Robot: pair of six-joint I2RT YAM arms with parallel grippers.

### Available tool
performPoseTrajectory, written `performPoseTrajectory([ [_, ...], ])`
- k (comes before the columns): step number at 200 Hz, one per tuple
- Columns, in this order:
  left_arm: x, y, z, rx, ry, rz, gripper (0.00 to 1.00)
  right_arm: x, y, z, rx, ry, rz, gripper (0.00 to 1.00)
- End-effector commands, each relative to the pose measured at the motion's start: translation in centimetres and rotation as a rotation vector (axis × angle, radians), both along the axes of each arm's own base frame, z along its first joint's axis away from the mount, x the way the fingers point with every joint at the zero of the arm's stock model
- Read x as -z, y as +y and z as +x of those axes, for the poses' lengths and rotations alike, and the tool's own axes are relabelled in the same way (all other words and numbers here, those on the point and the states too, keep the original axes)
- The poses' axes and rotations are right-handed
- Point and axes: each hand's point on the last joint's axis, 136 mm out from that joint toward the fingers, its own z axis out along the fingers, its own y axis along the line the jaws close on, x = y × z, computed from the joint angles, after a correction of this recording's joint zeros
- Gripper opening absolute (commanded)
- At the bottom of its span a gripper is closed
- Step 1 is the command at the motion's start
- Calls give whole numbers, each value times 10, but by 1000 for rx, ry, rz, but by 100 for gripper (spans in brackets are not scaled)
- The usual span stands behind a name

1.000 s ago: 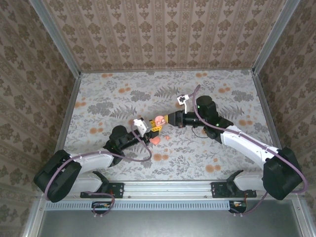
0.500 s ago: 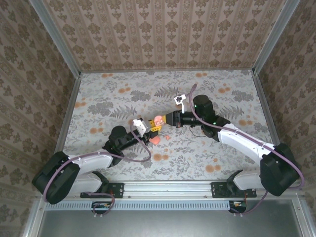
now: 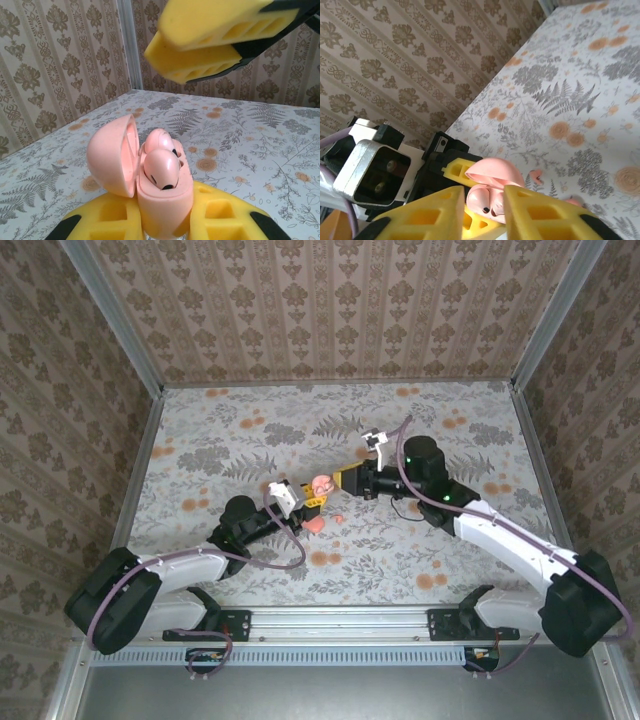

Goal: Insert the wireless bluetooth earbuds into the charging case

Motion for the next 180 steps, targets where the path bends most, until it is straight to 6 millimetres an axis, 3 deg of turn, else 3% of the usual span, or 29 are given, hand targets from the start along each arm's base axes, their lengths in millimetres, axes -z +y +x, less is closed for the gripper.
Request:
performPoseTrajectory([
  [1,-3,3,-6,28,15,-31,5,-7,-14,2,71,-108,-12,33],
  [21,-2,5,-8,35,34,-42,5,-7,-23,0,113,-145,-10,47],
  [92,4,20,-6,11,66,-50,5,1,-33,9,178,-256,-29,73],
  [125,1,25,-10,16,56,-55,5,5,-13,-11,-70,-423,-96,82],
  [180,-2,32,-18,38,45,-61,5,16,-13,-28,-349,-643,-226,85],
])
